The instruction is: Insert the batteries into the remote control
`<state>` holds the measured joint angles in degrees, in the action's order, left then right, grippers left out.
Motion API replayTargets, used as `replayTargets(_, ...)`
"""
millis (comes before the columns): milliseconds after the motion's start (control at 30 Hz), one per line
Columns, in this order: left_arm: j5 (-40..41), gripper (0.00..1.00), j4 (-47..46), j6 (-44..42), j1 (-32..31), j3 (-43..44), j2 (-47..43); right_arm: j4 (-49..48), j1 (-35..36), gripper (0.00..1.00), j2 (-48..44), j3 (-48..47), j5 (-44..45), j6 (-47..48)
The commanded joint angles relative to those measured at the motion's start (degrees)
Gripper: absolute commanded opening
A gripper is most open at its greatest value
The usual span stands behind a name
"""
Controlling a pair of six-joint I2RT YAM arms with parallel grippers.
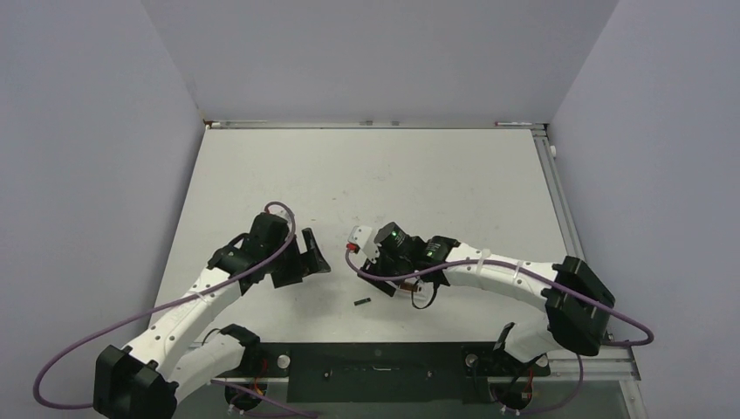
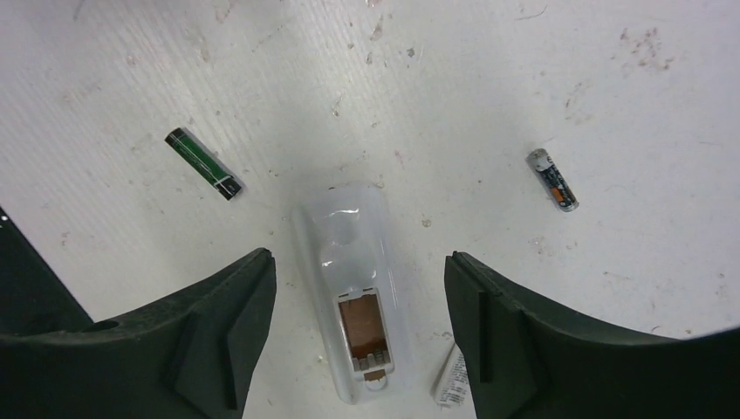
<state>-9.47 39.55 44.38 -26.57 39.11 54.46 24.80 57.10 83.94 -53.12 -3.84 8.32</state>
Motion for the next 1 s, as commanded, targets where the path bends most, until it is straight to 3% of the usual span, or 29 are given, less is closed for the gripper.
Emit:
replayTargets(0,-3.28,0.84,-5.01,0.72,-0.12,-0.79,1.03,0.82,-0.73,0.69,-5.37,-2.49,-0.78,-2.30)
replayTargets(233,-2.53,0.84,-7.08,3.17,-5.78,-0.40,5.20,1.71,-11.91,0.67,-9.68,-3.57,-3.27,-12.27)
replayTargets(433,-0.89,0.84,-11.69,10.50,-13.80,-1.67,9.11,0.67,-14.04,0.66,-11.04,1.03,-4.05,-15.85)
replayTargets(567,-0.33,0.84,-15.03,14.82,-18.54,-2.69,10.53,2.18,-14.29,0.51,-9.14,3.75,-1.87,-17.97)
replayTargets(800,1.10,0.84,-16.26,17.45,-24.08,-0.72,14.35,3.18,-14.61,0.12,-5.77,5.39,-0.86,-24.99)
replayTargets(967,1.04,0.84,-16.14,16.44,-24.14,-0.25,14.01,6.30,-14.42,0.09,-2.72,5.71,0.95,-28.76)
